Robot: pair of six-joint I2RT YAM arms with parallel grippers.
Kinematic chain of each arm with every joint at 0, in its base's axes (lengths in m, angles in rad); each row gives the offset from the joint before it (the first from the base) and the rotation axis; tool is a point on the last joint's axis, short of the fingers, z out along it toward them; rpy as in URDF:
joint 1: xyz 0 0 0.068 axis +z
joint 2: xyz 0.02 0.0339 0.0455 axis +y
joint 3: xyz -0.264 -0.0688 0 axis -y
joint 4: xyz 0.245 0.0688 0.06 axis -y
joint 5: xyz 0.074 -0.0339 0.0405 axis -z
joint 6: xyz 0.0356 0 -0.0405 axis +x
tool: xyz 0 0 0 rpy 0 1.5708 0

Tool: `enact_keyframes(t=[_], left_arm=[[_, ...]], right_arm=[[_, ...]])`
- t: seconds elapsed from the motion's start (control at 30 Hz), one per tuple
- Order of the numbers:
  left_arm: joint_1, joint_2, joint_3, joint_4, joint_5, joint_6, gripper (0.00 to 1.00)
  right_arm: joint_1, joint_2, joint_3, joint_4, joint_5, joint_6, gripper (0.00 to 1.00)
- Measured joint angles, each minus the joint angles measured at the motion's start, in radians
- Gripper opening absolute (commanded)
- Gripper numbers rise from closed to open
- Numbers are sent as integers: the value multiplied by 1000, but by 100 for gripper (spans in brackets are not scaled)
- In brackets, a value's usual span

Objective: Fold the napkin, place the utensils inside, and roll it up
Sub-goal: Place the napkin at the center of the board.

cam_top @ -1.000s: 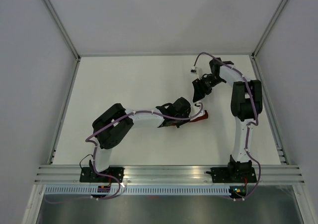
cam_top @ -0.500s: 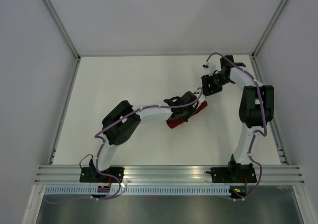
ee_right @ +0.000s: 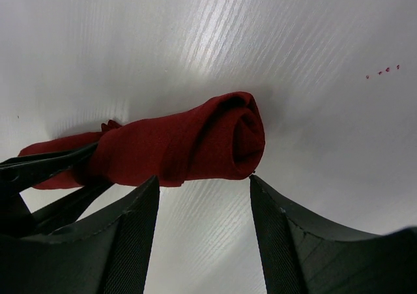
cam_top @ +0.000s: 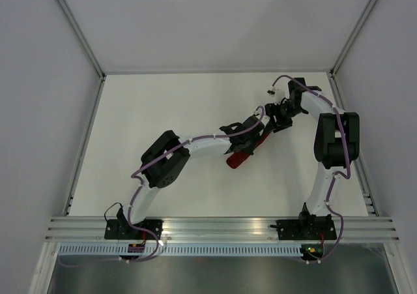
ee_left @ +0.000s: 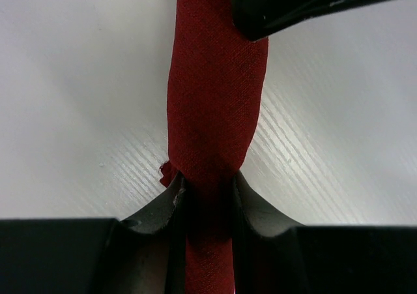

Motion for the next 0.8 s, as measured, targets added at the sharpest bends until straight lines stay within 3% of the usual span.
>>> enact_keyframes(t=[0.63,0.8], left_arm=[[7,71,115,-31,13,-233,27],[10,78,127,-40,14,-290,30]], right_arm=[[39,0,-21,47,-10,160,65],[62,0,-55,79,18,179,59]])
